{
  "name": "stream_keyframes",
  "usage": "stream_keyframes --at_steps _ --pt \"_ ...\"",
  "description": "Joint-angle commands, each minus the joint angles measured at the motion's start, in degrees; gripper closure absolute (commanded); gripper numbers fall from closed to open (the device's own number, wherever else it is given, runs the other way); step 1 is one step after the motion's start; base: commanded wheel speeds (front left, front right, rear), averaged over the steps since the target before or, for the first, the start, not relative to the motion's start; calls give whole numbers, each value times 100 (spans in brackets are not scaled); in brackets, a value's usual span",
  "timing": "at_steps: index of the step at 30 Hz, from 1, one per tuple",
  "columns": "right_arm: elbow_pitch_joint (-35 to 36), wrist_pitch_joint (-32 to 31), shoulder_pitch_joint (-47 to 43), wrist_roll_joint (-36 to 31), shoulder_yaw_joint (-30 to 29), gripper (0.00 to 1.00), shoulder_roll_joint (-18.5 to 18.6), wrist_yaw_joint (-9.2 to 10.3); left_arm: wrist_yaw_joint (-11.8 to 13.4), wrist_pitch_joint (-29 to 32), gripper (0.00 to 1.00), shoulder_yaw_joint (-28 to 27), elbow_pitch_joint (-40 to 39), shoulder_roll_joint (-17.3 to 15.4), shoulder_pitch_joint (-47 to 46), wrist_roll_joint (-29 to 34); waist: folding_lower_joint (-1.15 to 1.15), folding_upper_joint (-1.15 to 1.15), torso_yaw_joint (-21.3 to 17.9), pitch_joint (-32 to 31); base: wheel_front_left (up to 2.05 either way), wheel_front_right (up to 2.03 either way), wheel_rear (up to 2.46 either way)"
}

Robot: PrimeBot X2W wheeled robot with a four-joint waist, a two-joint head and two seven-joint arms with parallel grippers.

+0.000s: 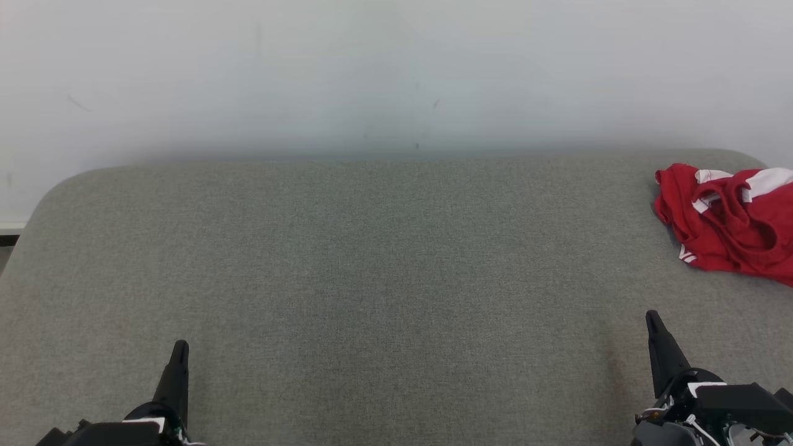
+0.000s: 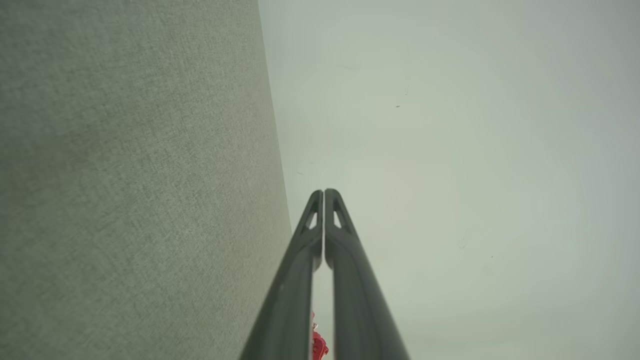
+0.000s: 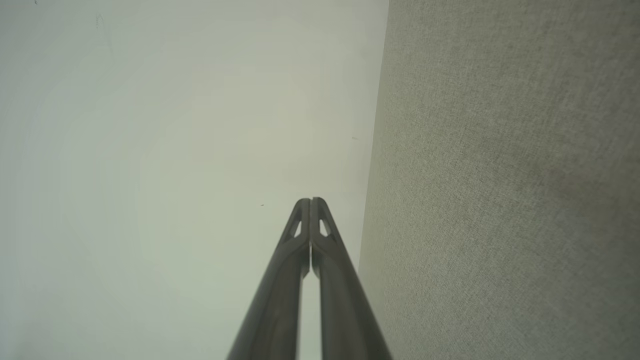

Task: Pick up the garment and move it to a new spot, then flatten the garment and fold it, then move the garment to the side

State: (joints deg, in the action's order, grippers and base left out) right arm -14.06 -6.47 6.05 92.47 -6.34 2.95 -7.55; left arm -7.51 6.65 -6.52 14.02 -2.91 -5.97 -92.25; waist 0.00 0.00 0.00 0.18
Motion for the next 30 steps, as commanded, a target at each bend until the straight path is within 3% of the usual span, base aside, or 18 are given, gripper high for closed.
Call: stream_keyframes --at_steps 1,30 --pt "-3 -4 38 10 -14 100 12 12 -7 2 100 -20 12 14 -57 -28 0 0 0 0 0 0 0" --pt "-4 -10 36 -1 -22 100 3 12 -7 0 100 -17 10 12 -54 -29 0 0 0 0 0 0 0"
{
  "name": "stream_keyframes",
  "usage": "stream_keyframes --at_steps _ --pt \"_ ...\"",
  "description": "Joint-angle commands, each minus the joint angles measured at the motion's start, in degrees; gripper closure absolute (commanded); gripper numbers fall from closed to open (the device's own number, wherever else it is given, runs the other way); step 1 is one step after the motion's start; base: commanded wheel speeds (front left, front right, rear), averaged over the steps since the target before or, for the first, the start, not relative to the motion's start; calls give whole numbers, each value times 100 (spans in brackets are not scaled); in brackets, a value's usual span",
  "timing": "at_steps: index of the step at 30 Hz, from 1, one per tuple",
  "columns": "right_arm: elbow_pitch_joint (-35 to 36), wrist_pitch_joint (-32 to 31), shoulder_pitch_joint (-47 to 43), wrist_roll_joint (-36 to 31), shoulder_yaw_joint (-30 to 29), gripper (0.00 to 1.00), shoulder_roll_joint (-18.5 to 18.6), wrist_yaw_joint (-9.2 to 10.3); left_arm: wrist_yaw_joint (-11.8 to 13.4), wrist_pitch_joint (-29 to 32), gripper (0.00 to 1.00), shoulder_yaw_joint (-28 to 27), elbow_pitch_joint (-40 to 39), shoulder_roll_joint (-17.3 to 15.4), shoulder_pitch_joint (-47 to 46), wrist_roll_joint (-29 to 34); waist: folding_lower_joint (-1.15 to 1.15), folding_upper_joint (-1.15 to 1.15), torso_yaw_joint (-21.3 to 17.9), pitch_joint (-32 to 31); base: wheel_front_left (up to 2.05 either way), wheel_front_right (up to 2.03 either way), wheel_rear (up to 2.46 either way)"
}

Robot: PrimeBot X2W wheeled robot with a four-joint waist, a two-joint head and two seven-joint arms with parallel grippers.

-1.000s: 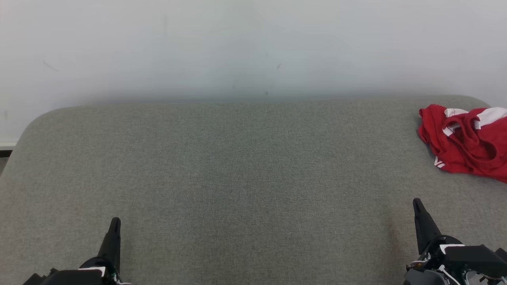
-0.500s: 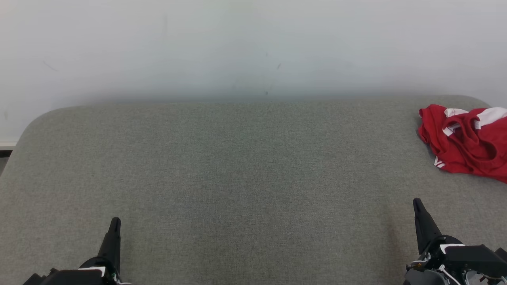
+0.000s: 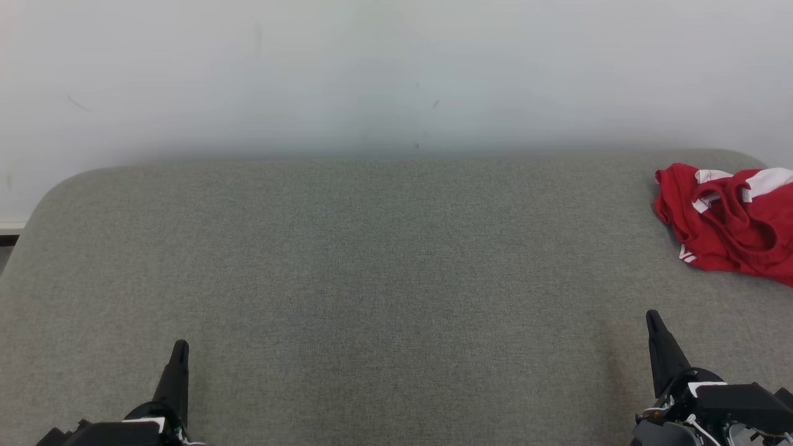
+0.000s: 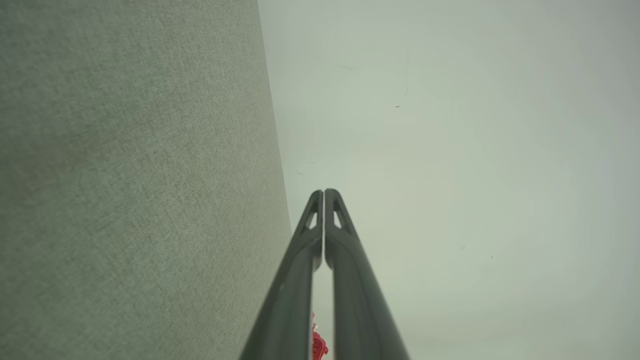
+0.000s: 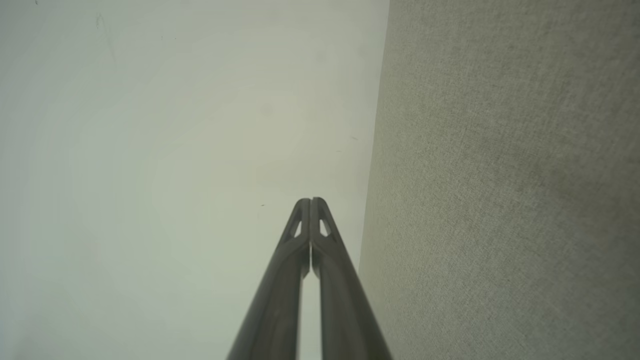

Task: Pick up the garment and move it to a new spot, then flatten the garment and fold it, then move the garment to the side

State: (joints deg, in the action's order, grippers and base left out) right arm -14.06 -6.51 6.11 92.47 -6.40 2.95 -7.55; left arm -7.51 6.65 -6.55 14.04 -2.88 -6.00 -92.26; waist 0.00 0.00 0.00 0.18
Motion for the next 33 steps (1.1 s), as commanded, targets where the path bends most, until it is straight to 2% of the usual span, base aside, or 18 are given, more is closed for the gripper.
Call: stream_keyframes --at_steps 1,33 --pt "-4 -6 29 -1 -16 100 3 12 -7 0 100 -14 9 10 -51 -28 0 0 0 0 0 0 0" --pt "-3 -11 29 -8 -21 100 -2 12 -7 -1 100 -14 8 10 -49 -28 0 0 0 0 0 0 0"
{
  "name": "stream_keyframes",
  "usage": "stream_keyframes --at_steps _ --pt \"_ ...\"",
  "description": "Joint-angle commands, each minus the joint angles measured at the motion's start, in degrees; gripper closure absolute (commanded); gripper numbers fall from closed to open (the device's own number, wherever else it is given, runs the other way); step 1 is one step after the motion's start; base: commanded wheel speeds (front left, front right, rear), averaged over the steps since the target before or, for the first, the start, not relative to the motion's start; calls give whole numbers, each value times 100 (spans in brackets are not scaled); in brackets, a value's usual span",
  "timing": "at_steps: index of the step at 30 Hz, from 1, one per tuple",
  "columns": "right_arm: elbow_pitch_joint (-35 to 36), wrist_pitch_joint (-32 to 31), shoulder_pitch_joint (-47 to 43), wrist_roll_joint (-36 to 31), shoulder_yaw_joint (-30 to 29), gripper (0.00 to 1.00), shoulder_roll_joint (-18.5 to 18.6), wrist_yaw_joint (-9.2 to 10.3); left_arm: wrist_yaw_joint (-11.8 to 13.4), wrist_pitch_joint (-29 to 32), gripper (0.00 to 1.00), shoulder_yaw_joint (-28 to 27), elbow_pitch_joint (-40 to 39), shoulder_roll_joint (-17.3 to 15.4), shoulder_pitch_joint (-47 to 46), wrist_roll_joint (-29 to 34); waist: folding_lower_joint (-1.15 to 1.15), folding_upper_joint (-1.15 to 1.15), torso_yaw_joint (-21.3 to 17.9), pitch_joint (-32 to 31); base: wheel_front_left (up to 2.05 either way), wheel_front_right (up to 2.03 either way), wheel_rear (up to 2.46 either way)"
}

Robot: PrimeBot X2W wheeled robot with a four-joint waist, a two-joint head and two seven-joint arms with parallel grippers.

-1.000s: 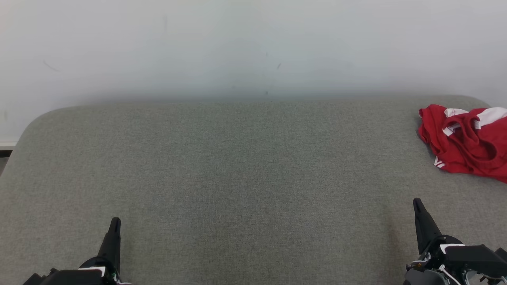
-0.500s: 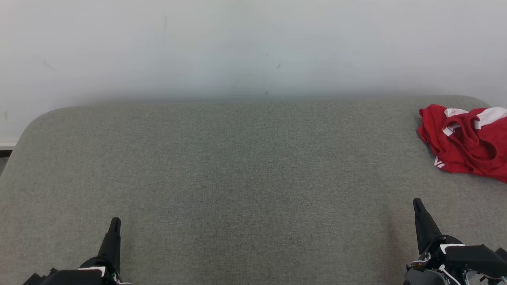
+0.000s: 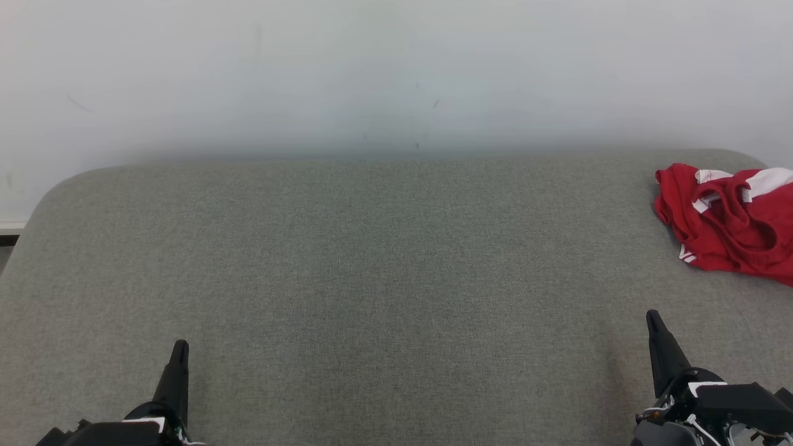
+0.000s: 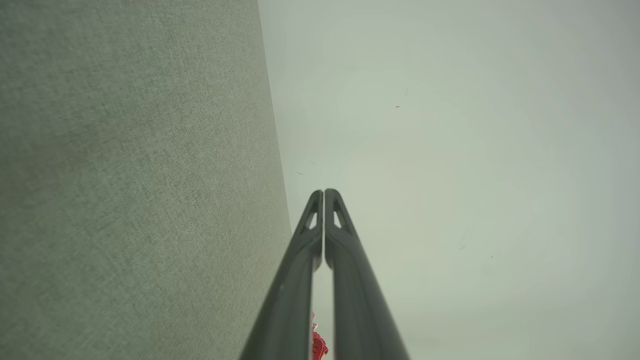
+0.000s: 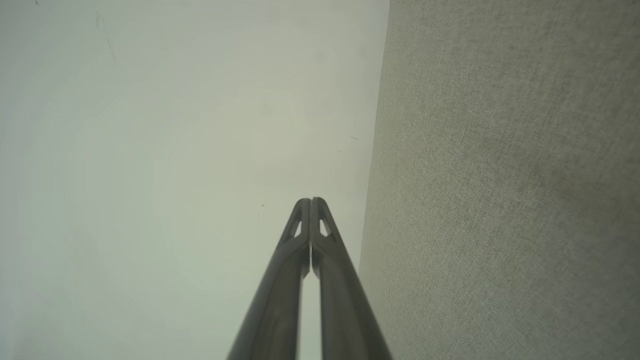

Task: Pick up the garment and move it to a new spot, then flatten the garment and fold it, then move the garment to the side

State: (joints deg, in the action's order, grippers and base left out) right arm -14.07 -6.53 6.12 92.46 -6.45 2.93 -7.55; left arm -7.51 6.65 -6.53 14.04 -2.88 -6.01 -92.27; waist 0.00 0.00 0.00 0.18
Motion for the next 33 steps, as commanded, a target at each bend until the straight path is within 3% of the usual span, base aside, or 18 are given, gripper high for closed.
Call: stream_keyframes --at_steps 1,33 --pt "-2 -9 28 -7 -16 100 1 12 -7 0 100 -16 8 10 -48 -27 0 0 0 0 0 0 0" --pt "-2 -13 28 -11 -19 100 -3 12 -7 -2 100 -15 7 10 -48 -27 0 0 0 0 0 0 0"
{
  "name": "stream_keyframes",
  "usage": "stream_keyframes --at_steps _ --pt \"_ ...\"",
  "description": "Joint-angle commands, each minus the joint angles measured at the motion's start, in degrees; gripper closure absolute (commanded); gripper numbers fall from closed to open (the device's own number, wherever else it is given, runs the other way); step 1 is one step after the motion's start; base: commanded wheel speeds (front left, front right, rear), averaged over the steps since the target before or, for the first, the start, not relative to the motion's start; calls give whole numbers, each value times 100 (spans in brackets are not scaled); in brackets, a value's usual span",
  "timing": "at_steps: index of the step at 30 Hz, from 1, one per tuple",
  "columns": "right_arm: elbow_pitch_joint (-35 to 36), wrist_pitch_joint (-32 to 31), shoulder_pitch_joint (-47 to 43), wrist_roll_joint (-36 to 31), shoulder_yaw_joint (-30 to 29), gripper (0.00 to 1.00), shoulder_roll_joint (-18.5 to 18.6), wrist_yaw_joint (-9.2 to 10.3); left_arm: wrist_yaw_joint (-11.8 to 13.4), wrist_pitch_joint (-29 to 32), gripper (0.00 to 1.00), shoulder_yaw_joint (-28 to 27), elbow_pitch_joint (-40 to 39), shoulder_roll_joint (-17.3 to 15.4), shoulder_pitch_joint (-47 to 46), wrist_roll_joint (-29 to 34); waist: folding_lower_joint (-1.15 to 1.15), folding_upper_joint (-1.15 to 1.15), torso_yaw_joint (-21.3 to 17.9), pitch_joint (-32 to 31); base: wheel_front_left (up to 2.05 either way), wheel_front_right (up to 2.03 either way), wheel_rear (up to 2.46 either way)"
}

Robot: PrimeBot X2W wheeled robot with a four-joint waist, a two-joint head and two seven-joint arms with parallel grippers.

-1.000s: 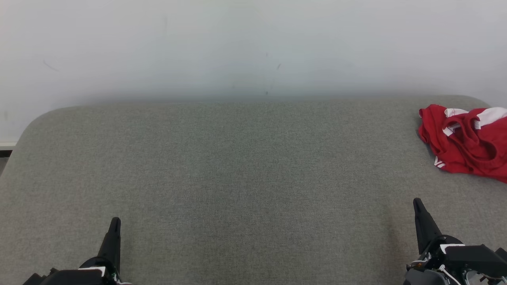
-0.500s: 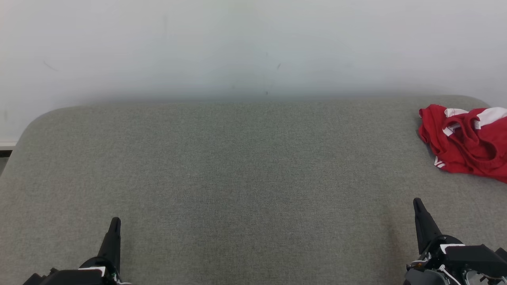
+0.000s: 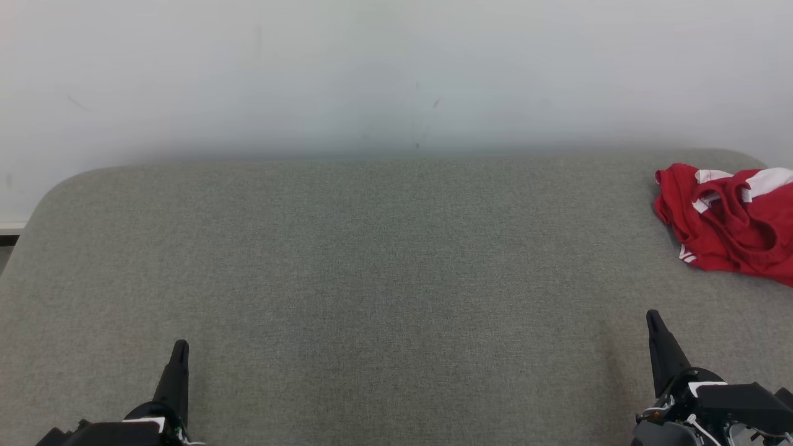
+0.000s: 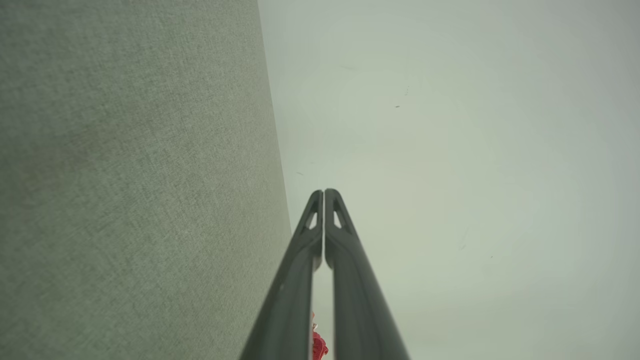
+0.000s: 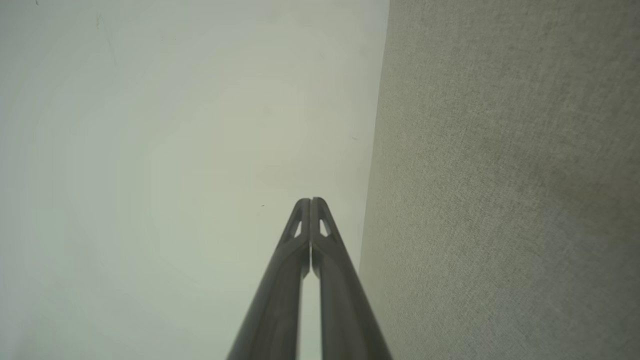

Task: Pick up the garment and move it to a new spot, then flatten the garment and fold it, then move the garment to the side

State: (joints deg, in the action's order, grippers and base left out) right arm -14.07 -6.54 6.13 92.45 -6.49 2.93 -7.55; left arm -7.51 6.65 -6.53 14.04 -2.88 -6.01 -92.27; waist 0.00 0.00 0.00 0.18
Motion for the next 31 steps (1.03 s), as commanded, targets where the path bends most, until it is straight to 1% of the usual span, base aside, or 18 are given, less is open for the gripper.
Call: stream_keyframes --at_steps 1,31 --pt "-2 -12 27 -10 -16 100 -2 12 -7 -1 100 -15 7 10 -48 -27 0 0 0 0 0 0 0" --pt "-2 -14 27 -12 -17 100 -4 12 -7 -2 100 -14 7 10 -48 -28 0 0 0 0 0 0 0"
